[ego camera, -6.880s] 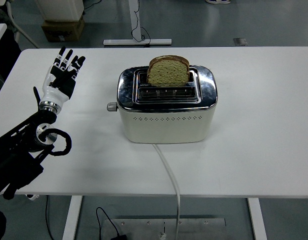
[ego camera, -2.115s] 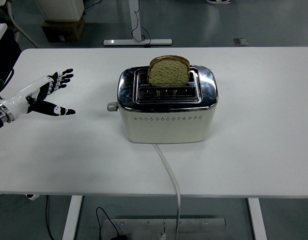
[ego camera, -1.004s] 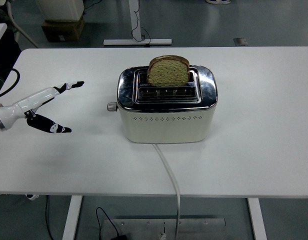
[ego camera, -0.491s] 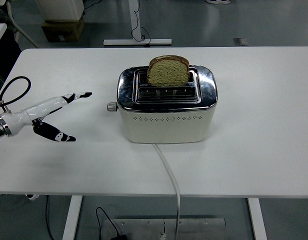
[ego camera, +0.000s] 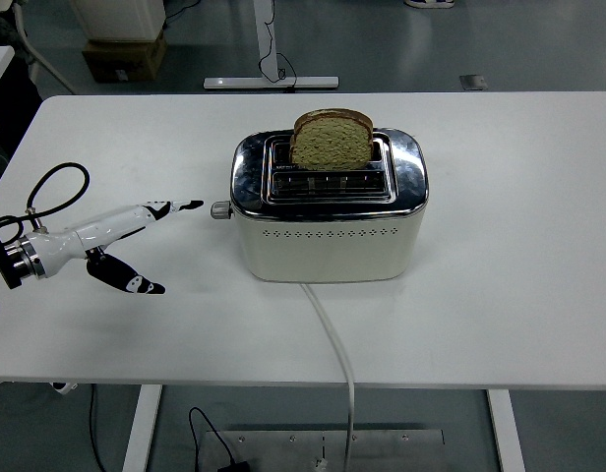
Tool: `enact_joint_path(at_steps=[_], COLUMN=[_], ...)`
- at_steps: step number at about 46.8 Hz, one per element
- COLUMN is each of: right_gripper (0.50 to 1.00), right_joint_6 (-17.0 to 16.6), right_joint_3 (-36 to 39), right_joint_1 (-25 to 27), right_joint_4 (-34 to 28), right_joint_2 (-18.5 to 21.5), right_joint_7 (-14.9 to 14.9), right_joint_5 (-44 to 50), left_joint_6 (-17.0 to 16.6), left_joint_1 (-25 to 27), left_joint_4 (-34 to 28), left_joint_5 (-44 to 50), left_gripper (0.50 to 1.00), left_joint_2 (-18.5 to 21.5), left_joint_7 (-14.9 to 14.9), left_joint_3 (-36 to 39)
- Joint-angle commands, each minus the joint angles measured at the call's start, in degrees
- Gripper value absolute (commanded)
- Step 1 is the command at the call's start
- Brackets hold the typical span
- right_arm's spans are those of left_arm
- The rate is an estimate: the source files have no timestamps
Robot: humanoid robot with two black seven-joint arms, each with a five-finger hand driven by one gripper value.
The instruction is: Press down toaster
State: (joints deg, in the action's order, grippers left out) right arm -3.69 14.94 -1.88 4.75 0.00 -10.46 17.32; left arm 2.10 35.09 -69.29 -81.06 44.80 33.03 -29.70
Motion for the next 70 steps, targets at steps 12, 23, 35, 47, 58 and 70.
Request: enact_joint_path(at_steps=[12,23,35,47,58,70], right_gripper=[0.998,0.998,0.998,0.998,0.998,0.998], right_joint_6=[0.0,0.0,-0.09,0.0,-0.09,0.0], right_joint_3=[0.0,0.0,0.0,0.0,0.0,0.0], right_joint_1=[0.03,-0.05,0.03,-0.05,-0.05,-0.05], right_joint_4=[0.0,0.0,0.0,0.0,0.0,0.0], right_joint_2=[0.0,0.0,0.0,0.0,0.0,0.0], right_joint_7=[0.0,0.0,0.0,0.0,0.0,0.0], right_joint_5=[0.0,0.0,0.0,0.0,0.0,0.0], left_joint_6=[-1.22,-1.22,-1.22,-1.13,-1.13,-1.13], left_joint_1=[-0.03,0.06,0.15,0.15,-0.11,-0.29], left_joint_4=[-0.06,-0.15,-0.15,-0.15,-0.06,0.29], left_joint_5=[-0.33,-0.33,-0.33,-0.33,-0.33,-0.33], left_gripper=[1.0,1.0,1.0,1.0,1.0,1.0], left_joint_2=[-0.24,-0.41,-1.11,-1.38,-1.47,-2.52], left_joint_7=[0.2,0.46,0.46,0.46,0.46,0.37], left_joint_3=[-0.01,-0.01,-0.01,0.08,0.52,0.6])
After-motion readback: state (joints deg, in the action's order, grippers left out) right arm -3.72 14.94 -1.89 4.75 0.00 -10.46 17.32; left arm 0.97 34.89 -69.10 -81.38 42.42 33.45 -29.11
